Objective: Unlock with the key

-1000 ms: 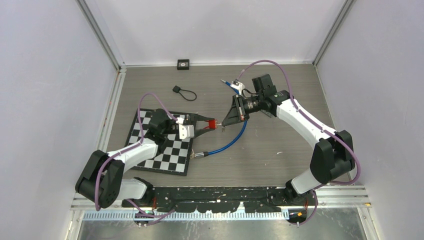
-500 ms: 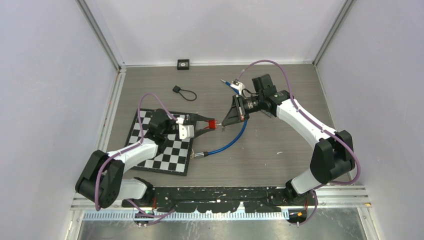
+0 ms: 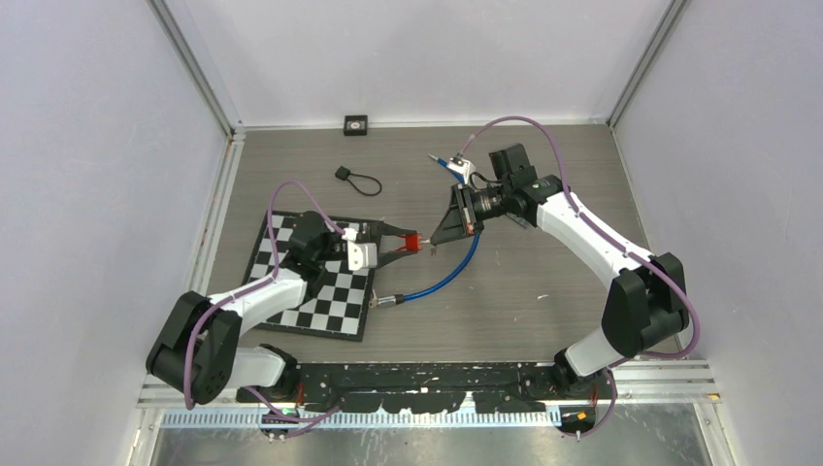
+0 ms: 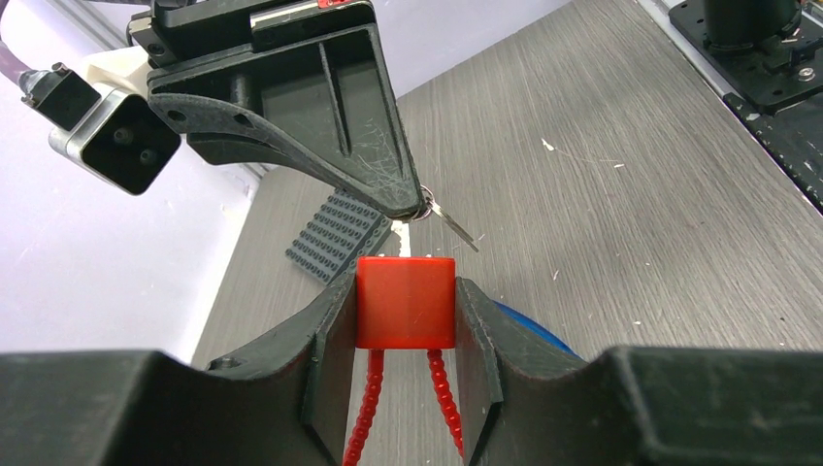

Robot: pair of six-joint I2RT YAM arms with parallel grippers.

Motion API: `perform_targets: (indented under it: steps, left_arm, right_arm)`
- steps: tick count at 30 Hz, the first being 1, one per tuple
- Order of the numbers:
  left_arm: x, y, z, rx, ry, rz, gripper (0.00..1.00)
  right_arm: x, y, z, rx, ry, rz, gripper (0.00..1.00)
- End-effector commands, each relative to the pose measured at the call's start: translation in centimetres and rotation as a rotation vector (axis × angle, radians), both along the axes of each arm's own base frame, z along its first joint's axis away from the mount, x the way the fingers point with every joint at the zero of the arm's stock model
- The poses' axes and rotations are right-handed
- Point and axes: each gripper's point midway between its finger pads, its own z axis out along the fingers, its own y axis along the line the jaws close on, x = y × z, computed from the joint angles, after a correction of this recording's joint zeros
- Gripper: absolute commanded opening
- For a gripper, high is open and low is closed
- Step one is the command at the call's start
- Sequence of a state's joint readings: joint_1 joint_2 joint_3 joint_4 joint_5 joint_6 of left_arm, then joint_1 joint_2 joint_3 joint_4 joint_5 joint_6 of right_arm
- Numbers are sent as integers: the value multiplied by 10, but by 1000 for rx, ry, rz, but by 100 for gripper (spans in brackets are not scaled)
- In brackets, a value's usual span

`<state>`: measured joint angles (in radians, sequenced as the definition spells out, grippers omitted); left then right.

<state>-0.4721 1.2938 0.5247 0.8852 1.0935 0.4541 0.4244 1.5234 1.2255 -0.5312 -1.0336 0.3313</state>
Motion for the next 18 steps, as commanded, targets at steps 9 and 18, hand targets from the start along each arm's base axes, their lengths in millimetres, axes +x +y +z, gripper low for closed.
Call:
perform_targets:
  steps: [9, 18]
  left_arm:
    - [-6, -1, 18, -29, -67, -30, 0]
    - [-6, -1, 18, -30, -67, -27, 0]
  right_arm:
    - [-2, 5, 19, 15, -115, 31, 1]
    - [-2, 9, 15, 1, -118, 39, 0]
